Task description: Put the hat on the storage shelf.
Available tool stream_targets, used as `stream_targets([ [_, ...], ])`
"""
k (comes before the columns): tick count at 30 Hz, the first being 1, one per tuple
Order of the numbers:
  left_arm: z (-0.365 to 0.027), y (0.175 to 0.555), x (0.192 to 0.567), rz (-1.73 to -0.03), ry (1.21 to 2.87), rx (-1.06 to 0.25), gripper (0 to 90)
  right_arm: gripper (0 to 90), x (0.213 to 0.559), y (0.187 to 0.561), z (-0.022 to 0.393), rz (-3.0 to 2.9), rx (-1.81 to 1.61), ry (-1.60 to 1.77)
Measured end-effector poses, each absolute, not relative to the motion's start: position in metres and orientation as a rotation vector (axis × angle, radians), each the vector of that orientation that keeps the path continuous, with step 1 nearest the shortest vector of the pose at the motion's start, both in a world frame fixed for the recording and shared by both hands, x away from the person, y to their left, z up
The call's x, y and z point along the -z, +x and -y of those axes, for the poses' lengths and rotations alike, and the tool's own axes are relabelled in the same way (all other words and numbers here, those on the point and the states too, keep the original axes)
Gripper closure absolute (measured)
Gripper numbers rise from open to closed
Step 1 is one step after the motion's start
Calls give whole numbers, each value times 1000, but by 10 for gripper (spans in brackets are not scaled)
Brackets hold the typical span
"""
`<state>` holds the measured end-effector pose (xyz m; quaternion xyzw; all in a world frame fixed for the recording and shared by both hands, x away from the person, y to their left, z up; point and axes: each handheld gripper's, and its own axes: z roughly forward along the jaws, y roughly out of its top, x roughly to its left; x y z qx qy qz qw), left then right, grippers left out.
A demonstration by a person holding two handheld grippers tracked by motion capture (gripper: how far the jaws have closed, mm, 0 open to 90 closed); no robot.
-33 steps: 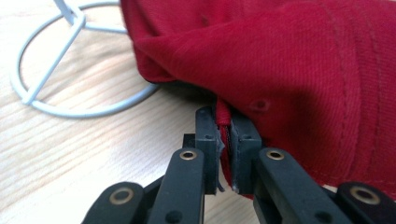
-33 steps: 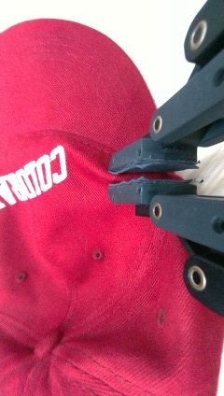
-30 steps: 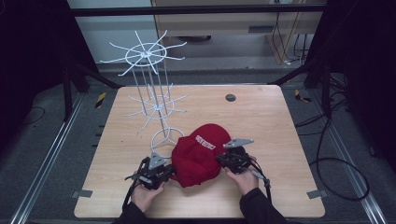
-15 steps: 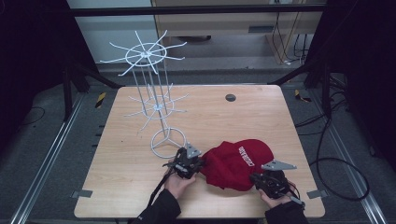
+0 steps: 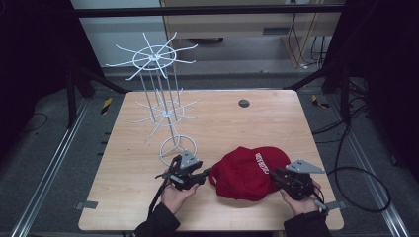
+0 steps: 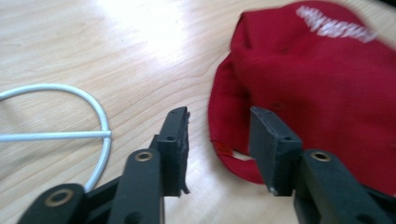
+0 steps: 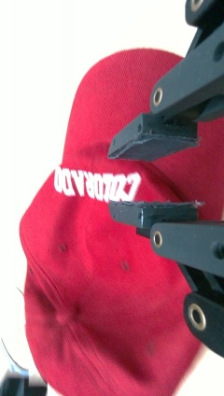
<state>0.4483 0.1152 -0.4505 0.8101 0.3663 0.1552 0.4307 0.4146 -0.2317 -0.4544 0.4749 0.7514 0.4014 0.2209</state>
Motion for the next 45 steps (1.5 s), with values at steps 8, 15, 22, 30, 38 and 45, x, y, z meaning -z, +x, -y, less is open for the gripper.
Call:
stream_targets([
  [8, -96, 414, 449, -803, 2063, -342, 457, 618, 462, 441, 233, -2075, -1121, 1339],
  [15, -74, 411, 472, -777, 2141, -309, 436, 614, 470, 450, 227, -2126, -1103, 1344],
  [22, -68, 419, 482, -813, 2148, -282, 726, 816, 474, 452, 225, -2154, -1040, 1362],
  [30, -68, 429, 475, -826, 2145, -302, 866, 900, 466, 447, 222, -2173, -1012, 1359],
  [38, -77, 462, 464, -905, 2101, -383, 865, 900, 457, 419, 226, -2232, -1115, 1360],
  [45, -76, 468, 465, -885, 2122, -377, 863, 751, 457, 436, 230, -2097, -1184, 1323],
])
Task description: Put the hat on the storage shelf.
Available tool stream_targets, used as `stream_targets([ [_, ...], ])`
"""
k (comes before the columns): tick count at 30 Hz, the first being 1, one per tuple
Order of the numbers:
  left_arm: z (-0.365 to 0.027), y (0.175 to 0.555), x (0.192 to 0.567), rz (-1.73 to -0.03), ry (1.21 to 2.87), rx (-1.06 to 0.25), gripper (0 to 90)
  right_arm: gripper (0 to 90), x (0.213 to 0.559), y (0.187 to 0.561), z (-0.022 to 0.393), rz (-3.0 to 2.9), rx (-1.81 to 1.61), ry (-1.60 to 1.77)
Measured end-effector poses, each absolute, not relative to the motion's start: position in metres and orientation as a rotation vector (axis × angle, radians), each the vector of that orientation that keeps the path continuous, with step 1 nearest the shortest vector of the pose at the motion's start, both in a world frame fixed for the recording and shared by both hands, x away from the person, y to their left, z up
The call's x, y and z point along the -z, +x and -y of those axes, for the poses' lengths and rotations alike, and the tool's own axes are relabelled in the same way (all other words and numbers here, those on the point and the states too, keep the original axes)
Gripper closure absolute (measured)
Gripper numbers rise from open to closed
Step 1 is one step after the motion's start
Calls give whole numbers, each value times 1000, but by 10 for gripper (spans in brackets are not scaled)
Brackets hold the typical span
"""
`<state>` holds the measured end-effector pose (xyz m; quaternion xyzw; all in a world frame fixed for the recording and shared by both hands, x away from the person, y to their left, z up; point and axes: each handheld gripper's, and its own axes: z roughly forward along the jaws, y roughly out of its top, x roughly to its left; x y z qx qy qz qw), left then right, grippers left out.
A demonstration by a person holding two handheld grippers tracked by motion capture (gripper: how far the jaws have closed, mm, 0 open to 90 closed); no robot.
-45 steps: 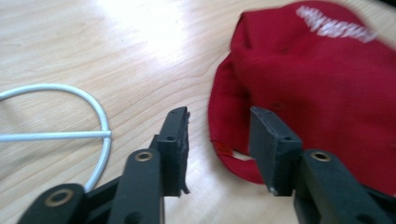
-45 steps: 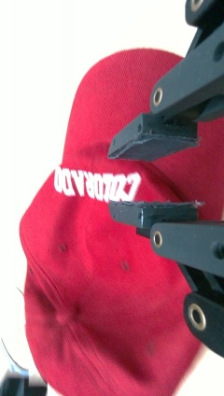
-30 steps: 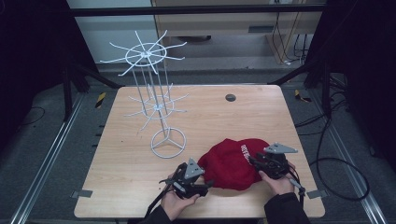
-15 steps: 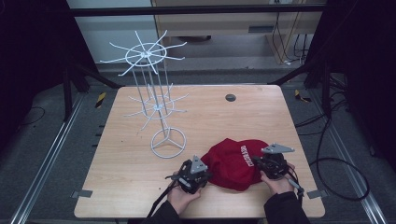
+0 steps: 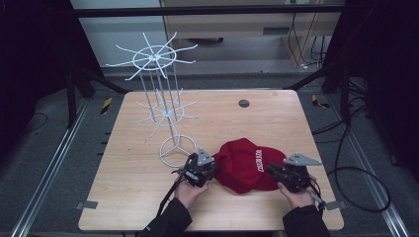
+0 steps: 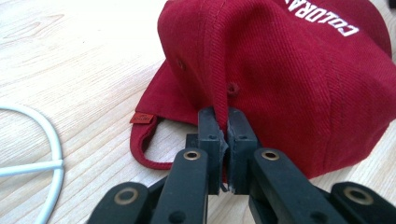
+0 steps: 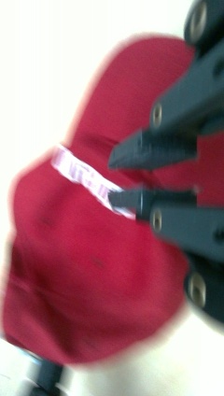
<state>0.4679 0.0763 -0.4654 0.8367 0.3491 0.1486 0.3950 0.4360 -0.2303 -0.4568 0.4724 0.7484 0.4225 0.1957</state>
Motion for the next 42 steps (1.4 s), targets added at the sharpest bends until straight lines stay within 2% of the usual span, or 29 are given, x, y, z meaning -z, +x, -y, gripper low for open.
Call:
stream_targets([
  [6, -76, 469, 466, -874, 2118, -372, 864, 698, 467, 473, 222, -2065, -1163, 1340],
  [11, -76, 472, 466, -881, 2112, -368, 865, 637, 475, 489, 218, -2063, -1109, 1358],
  [13, -76, 474, 467, -884, 2110, -364, 865, 654, 478, 490, 218, -2081, -1105, 1373],
  [18, -73, 479, 468, -894, 2100, -369, 866, 834, 477, 488, 212, -2121, -989, 1348],
  [20, -72, 480, 468, -898, 2102, -376, 866, 872, 474, 486, 211, -2136, -972, 1357],
  [31, -56, 501, 471, -913, 2107, -413, 862, 892, 466, 451, 225, -2148, -990, 1435],
  [33, -54, 501, 472, -912, 2096, -413, 846, 888, 466, 448, 227, -2135, -994, 1438],
  [37, -63, 493, 465, -896, 2112, -435, 746, 897, 462, 445, 230, -2103, -1042, 1397],
  [42, -94, 472, 447, -853, 2100, -450, 663, 780, 439, 436, 233, -2039, -1242, 1273],
])
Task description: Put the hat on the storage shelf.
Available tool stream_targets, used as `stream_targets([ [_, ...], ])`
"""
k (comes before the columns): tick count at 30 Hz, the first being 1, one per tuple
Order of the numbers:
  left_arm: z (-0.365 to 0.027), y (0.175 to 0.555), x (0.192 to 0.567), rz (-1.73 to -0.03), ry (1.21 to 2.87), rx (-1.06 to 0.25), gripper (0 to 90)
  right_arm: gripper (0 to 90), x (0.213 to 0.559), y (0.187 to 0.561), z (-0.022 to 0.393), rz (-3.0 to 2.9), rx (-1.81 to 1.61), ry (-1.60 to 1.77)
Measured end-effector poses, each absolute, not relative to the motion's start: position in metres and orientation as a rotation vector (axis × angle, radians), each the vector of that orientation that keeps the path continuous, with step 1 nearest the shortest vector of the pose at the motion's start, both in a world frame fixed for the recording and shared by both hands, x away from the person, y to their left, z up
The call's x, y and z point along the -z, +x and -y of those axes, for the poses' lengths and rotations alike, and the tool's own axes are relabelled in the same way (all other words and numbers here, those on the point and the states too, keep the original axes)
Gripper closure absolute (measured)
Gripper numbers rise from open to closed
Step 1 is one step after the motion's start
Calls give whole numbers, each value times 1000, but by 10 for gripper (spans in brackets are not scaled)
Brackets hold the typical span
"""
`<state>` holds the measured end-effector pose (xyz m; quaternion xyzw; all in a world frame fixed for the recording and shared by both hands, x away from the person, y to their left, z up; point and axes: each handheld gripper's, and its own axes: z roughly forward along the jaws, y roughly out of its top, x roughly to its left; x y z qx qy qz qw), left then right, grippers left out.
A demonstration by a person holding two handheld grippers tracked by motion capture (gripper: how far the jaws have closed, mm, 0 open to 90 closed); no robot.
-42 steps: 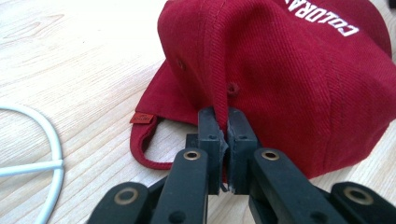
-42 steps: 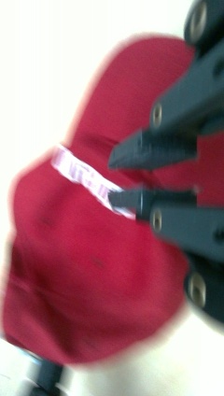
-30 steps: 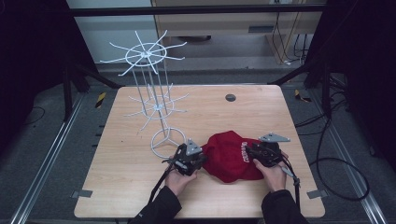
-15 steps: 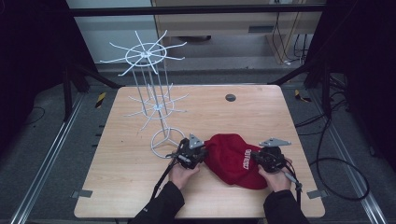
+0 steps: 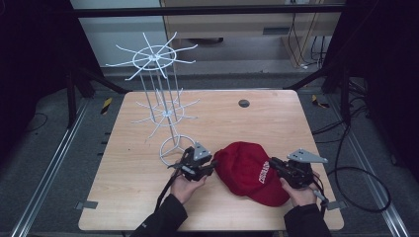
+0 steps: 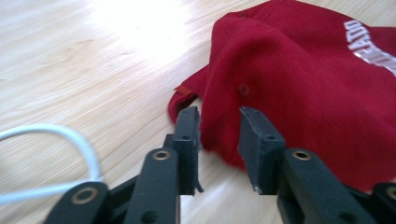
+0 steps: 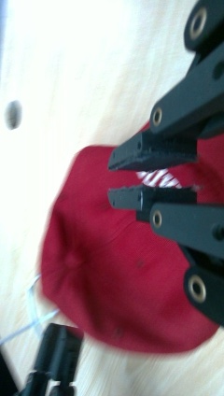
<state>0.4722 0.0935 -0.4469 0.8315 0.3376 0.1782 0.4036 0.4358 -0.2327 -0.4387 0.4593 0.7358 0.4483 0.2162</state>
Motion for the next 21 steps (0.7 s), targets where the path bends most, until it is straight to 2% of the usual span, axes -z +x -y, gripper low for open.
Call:
stream_targets([
  [8, -149, 436, 441, -842, 2078, -471, 594, 618, 420, 434, 208, -2095, -1296, 1143],
  [15, -205, 422, 454, -980, 2046, -501, 577, 446, 416, 442, 175, -2138, -1311, 1096],
  [18, -224, 421, 455, -1017, 2042, -532, 565, 342, 415, 448, 160, -2140, -1305, 1083],
  [21, -244, 419, 454, -1076, 1986, -554, 560, 269, 416, 453, 145, -2136, -1298, 1087],
])
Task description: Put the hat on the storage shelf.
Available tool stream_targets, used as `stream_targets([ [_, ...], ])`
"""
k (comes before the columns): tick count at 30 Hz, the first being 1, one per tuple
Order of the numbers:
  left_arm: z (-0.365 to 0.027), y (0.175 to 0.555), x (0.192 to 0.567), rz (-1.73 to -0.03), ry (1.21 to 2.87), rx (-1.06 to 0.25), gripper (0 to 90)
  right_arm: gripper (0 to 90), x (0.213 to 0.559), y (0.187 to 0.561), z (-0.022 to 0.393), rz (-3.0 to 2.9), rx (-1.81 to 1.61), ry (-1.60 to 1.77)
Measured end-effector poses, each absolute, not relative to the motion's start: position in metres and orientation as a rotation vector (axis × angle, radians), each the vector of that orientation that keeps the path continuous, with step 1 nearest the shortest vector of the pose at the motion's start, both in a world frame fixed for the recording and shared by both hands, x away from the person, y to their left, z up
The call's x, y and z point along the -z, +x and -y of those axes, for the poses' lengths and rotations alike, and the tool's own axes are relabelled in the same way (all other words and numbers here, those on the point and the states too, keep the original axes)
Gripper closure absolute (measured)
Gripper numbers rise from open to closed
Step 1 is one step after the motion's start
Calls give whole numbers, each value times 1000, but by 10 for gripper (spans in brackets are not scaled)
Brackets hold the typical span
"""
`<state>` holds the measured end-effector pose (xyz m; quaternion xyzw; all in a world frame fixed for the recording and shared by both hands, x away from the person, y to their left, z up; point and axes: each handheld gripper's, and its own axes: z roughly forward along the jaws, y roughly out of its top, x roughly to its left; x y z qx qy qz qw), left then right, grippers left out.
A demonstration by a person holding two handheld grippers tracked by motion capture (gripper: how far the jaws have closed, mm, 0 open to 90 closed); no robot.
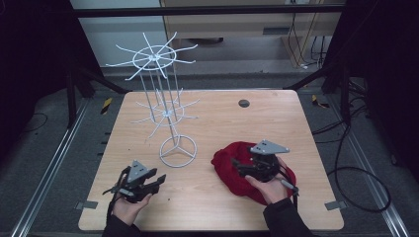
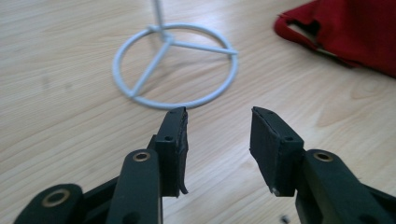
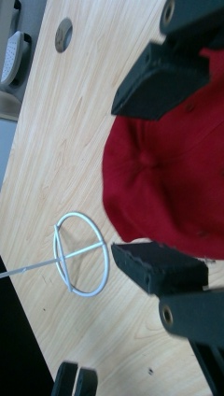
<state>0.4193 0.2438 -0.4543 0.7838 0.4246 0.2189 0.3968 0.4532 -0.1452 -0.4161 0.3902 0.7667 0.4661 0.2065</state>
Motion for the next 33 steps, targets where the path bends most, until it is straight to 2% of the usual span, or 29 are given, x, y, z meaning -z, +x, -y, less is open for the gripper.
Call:
stream_targets([
  [2, -255, 419, 453, -1107, 1954, -563, 555, 219, 418, 457, 134, -2144, -1281, 1101],
  [6, -271, 423, 456, -1167, 1909, -575, 542, 174, 428, 466, 116, -2160, -1203, 1126],
  [11, -281, 426, 460, -1206, 1902, -580, 539, 195, 447, 478, 105, -2188, -1069, 1183],
  [12, -282, 427, 460, -1213, 1893, -581, 539, 221, 450, 480, 105, -2187, -1052, 1194],
  [13, -283, 427, 460, -1213, 1894, -579, 540, 333, 454, 483, 107, -2200, -1035, 1232],
  [15, -283, 427, 460, -1214, 1894, -579, 540, 451, 457, 484, 108, -2219, -1008, 1261],
  [17, -283, 428, 461, -1216, 1897, -577, 542, 608, 458, 485, 110, -2242, -981, 1278],
  [18, -283, 428, 461, -1215, 1899, -573, 544, 723, 458, 485, 112, -2243, -990, 1295],
  [20, -283, 428, 461, -1214, 1902, -572, 547, 814, 458, 485, 115, -2243, -1012, 1319],
  [23, -283, 428, 461, -1214, 1898, -574, 551, 861, 450, 481, 120, -2204, -1060, 1301],
  [33, -283, 429, 462, -1213, 1900, -575, 557, 870, 397, 458, 147, -2038, -1274, 1177],
])
